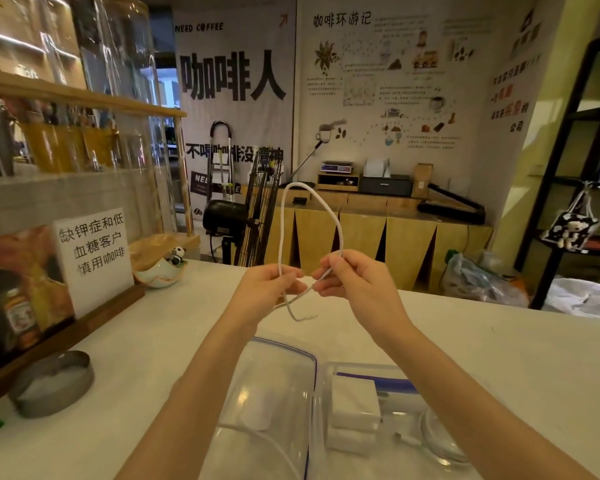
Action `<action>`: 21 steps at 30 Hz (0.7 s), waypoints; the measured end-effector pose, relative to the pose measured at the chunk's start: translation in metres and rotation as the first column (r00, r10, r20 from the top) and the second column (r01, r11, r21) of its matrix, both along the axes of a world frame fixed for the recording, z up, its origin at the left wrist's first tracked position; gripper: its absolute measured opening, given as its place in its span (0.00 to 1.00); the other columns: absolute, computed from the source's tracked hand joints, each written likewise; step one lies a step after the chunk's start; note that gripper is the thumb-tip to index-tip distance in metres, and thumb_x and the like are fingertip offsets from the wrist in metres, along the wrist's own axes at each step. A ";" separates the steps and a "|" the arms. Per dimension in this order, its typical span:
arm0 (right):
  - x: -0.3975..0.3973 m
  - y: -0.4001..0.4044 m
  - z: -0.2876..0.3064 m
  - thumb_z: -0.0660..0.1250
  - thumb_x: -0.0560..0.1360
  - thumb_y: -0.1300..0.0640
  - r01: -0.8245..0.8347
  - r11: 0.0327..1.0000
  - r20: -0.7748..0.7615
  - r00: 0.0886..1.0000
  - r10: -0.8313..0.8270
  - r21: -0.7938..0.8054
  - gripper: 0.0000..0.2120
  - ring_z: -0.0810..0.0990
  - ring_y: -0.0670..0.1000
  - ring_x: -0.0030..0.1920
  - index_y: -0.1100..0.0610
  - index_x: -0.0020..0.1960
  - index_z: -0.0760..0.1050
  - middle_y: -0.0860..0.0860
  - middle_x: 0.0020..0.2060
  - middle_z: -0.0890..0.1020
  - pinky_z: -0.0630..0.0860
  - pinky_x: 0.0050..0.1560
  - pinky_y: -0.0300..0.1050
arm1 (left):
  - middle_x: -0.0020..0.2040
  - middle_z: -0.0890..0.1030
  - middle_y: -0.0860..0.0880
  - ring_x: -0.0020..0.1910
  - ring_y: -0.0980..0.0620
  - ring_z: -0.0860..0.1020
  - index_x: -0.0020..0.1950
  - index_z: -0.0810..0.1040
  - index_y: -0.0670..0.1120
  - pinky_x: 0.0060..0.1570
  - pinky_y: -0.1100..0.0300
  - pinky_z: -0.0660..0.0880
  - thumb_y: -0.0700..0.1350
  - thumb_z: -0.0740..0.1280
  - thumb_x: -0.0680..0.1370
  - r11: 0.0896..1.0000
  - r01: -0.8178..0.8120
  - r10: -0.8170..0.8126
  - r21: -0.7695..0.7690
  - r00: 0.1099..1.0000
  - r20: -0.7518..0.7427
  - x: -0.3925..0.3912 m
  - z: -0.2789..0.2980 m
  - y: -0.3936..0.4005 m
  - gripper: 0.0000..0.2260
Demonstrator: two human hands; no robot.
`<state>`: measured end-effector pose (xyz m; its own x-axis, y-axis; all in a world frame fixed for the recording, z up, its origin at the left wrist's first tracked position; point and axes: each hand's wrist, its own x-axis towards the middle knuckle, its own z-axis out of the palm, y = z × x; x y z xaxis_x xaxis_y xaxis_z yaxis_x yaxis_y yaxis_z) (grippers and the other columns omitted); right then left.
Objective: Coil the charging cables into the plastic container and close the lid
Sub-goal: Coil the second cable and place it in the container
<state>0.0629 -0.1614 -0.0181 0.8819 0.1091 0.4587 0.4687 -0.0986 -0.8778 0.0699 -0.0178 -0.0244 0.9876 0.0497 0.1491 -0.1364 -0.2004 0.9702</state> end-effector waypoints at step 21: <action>0.017 0.065 -0.009 0.53 0.79 0.59 -0.085 0.989 -0.302 0.946 0.118 0.118 0.11 0.82 0.53 0.44 0.60 0.46 0.73 0.57 0.43 0.80 0.80 0.47 0.43 | 0.28 0.83 0.52 0.32 0.56 0.83 0.49 0.78 0.50 0.36 0.61 0.79 0.47 0.57 0.79 0.997 -0.076 0.075 -0.002 0.981 0.178 -0.030 0.038 0.063 0.10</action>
<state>0.0804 -0.0968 -0.0267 0.9684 0.1724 0.1803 0.1773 0.0329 -0.9836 0.0402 0.0450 0.0141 0.9388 0.1222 0.3221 -0.2906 -0.2209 0.9310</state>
